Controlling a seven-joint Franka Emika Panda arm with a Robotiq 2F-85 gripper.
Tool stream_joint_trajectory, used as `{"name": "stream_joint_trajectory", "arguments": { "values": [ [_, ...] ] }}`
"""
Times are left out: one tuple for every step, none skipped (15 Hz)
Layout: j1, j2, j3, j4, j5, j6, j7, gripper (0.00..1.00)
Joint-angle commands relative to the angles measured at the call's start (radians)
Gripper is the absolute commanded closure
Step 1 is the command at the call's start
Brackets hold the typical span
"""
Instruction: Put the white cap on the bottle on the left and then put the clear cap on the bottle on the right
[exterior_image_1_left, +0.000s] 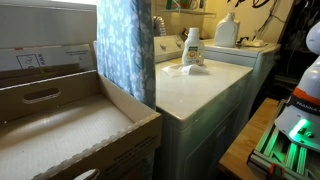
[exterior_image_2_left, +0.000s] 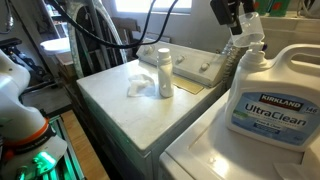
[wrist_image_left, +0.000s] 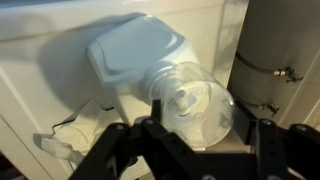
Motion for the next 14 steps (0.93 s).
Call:
{"name": "stream_joint_trajectory", "arguments": {
  "values": [
    [-0.020, 0.038, -0.017, 0.038, 0.073, -0.012, 0.055, 0.56],
    [-0.024, 0.045, -0.020, 0.045, 0.091, -0.015, 0.066, 0.56],
    [-0.028, 0.052, -0.022, 0.051, 0.107, -0.014, 0.075, 0.56],
    [-0.032, 0.059, -0.024, 0.056, 0.124, -0.013, 0.079, 0.56],
    [-0.035, 0.065, -0.025, 0.061, 0.140, -0.016, 0.085, 0.56],
    [-0.040, 0.073, -0.027, 0.067, 0.161, -0.022, 0.089, 0.56],
    [-0.045, 0.080, -0.027, 0.071, 0.180, -0.026, 0.092, 0.56],
    [-0.050, 0.089, -0.027, 0.081, 0.201, -0.037, 0.097, 0.56],
    [-0.053, 0.096, -0.028, 0.086, 0.213, -0.042, 0.108, 0.56],
    [-0.058, 0.104, -0.029, 0.094, 0.226, -0.056, 0.117, 0.56],
    [-0.061, 0.112, -0.031, 0.102, 0.230, -0.072, 0.133, 0.56],
    [-0.066, 0.118, -0.033, 0.110, 0.233, -0.098, 0.148, 0.56],
    [-0.071, 0.127, -0.034, 0.120, 0.238, -0.118, 0.158, 0.56],
    [-0.076, 0.134, -0.033, 0.128, 0.248, -0.142, 0.163, 0.56]
  ]
}}
